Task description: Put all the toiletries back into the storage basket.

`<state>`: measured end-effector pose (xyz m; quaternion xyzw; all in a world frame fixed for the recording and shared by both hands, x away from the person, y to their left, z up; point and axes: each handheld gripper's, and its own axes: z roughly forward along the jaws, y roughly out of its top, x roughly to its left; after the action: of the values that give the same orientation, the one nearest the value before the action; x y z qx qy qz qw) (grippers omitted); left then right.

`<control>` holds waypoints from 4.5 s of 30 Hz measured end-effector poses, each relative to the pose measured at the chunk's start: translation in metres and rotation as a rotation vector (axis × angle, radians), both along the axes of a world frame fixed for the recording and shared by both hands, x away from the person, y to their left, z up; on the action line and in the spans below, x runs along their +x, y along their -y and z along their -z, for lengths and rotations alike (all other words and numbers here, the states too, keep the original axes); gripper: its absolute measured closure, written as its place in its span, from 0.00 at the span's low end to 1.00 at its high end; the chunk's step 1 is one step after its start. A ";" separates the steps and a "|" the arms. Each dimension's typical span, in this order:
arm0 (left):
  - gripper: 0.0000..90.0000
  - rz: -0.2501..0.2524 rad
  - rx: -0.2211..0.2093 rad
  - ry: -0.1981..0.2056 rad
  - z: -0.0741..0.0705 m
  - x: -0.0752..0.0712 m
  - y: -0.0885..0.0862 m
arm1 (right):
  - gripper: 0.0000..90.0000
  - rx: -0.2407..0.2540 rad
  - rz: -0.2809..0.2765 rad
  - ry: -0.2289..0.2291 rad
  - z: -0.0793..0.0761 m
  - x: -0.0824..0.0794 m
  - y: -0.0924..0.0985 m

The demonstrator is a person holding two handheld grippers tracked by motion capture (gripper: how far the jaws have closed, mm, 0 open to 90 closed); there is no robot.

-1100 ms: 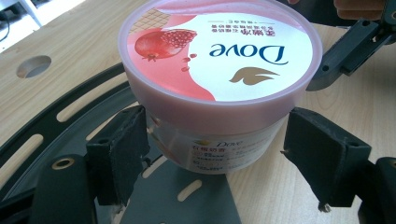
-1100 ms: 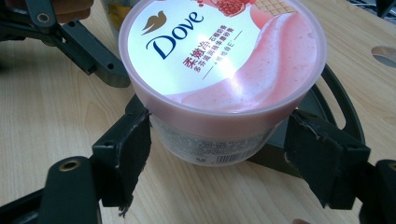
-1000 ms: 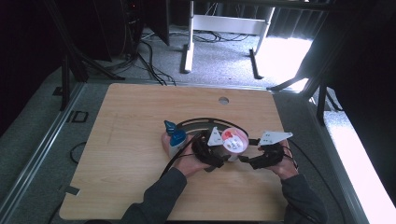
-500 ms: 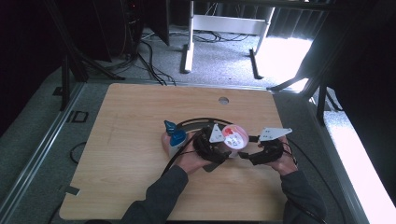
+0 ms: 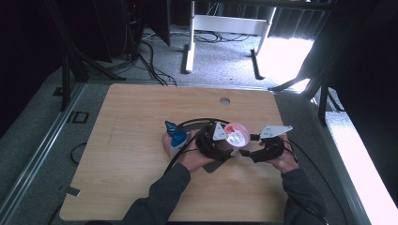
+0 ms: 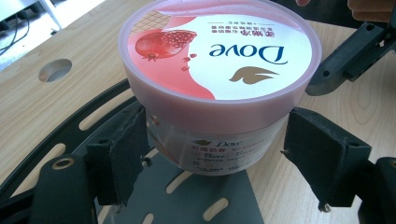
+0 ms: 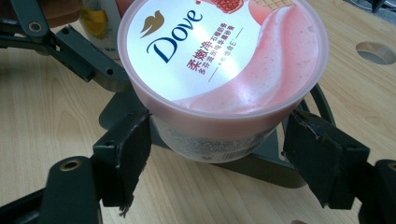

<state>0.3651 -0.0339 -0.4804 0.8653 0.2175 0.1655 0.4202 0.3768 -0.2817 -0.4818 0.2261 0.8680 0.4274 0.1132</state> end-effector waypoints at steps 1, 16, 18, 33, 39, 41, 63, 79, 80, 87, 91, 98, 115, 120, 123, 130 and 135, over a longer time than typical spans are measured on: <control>0.25 -0.001 0.001 0.001 0.000 0.000 0.000 | 0.26 0.000 0.002 -0.001 0.000 0.001 0.000; 0.25 -0.041 0.001 -0.002 0.002 0.008 0.005 | 0.27 -0.011 0.008 -0.009 0.001 0.012 0.001; 0.25 -0.045 0.002 0.000 0.003 0.009 0.006 | 0.27 -0.013 0.007 -0.011 0.001 0.014 0.001; 0.25 -0.077 -0.013 0.003 0.008 0.016 0.012 | 0.27 -0.038 0.023 -0.018 0.001 0.024 0.001; 0.25 -0.088 -0.015 0.007 0.009 0.018 0.013 | 0.27 -0.039 0.019 -0.030 0.001 0.029 0.002; 0.25 -0.095 -0.017 0.007 0.010 0.020 0.013 | 0.27 -0.046 0.019 -0.030 0.002 0.031 0.002; 0.25 -0.125 -0.025 0.007 0.026 0.035 0.020 | 0.27 -0.076 0.062 -0.054 0.011 0.046 0.001; 0.25 -0.124 -0.006 -0.025 0.038 0.042 0.027 | 0.27 -0.110 0.078 -0.074 0.022 0.051 0.003; 0.25 -0.124 -0.005 -0.027 0.038 0.042 0.027 | 0.27 -0.113 0.079 -0.076 0.022 0.051 0.003; 0.25 -0.126 -0.004 -0.040 0.042 0.043 0.027 | 0.27 -0.134 0.080 -0.076 0.024 0.052 0.001; 0.25 -0.129 0.006 -0.049 0.045 0.043 0.028 | 0.27 -0.150 0.080 -0.083 0.026 0.053 0.000; 0.27 -0.123 0.017 -0.074 0.049 0.043 0.029 | 0.27 -0.206 0.081 -0.073 0.028 0.050 -0.003; 0.30 -0.130 0.001 -0.091 0.051 0.043 0.028 | 0.27 -0.226 0.084 -0.052 0.016 0.047 -0.002; 0.32 -0.127 -0.010 -0.095 0.051 0.042 0.027 | 0.26 -0.213 0.105 -0.092 0.026 0.048 0.009; 0.33 -0.128 -0.007 -0.091 0.051 0.042 0.026 | 0.25 -0.199 0.113 -0.120 0.034 0.049 0.012; 0.35 -0.132 -0.011 -0.097 0.050 0.041 0.026 | 0.25 -0.174 0.122 -0.156 0.042 0.051 0.013; 0.35 -0.137 0.001 -0.094 0.050 0.040 0.027 | 0.24 -0.183 0.119 -0.160 0.045 0.051 0.012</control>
<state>0.4055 -0.0613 -0.5300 0.8555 0.2955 0.1529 0.3967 0.4283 -0.2938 -0.5267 0.2991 0.8946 0.3198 0.0887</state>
